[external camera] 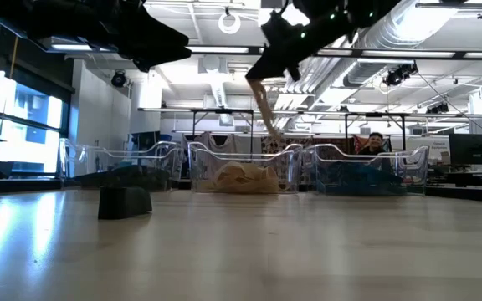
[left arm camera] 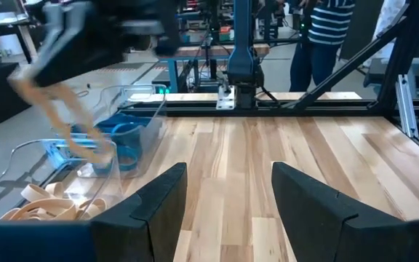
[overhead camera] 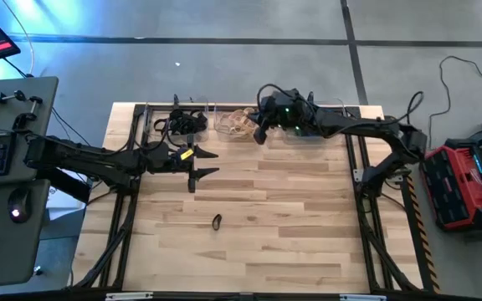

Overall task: Sort rubber bands into baskets
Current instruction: Put the brown rubber band into the middle transparent bin

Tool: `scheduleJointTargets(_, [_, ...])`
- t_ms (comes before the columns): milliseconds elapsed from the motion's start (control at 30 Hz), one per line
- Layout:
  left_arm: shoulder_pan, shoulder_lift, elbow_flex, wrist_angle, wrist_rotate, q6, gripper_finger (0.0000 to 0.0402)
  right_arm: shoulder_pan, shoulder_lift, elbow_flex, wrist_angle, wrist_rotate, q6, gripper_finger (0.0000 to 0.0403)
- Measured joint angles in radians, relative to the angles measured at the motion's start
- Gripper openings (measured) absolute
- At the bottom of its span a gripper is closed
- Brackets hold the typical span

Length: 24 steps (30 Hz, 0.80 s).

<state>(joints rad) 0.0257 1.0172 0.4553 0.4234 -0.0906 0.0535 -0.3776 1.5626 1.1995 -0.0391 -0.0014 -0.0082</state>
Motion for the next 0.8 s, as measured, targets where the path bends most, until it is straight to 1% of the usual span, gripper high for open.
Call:
scheduleJointTargets(133, [0.0, 0.0, 0.0, 0.0, 0.0, -0.009, 0.0195, -0.063, 0.07, 0.0, 0.086, -0.013, -0.016, 0.0])
scheduleJointTargets(233, [0.0, 0.0, 0.0, 0.0, 0.0, -0.016, 0.0195, -0.105, 0.126, 0.0, 0.117, -0.046, -0.018, 0.0])
scheduleJointTargets(433, [0.0, 0.0, 0.0, 0.0, -0.001, -0.011, 0.0195, -0.146, 0.222, 0.0, 0.109, -0.06, -0.032, 0.0])
scheduleJointTargets(800, [0.0, 0.0, 0.0, 0.0, -0.003, -0.016, 0.0195, -0.173, 0.24, 0.0, 0.035, -0.06, -0.019, 0.0])
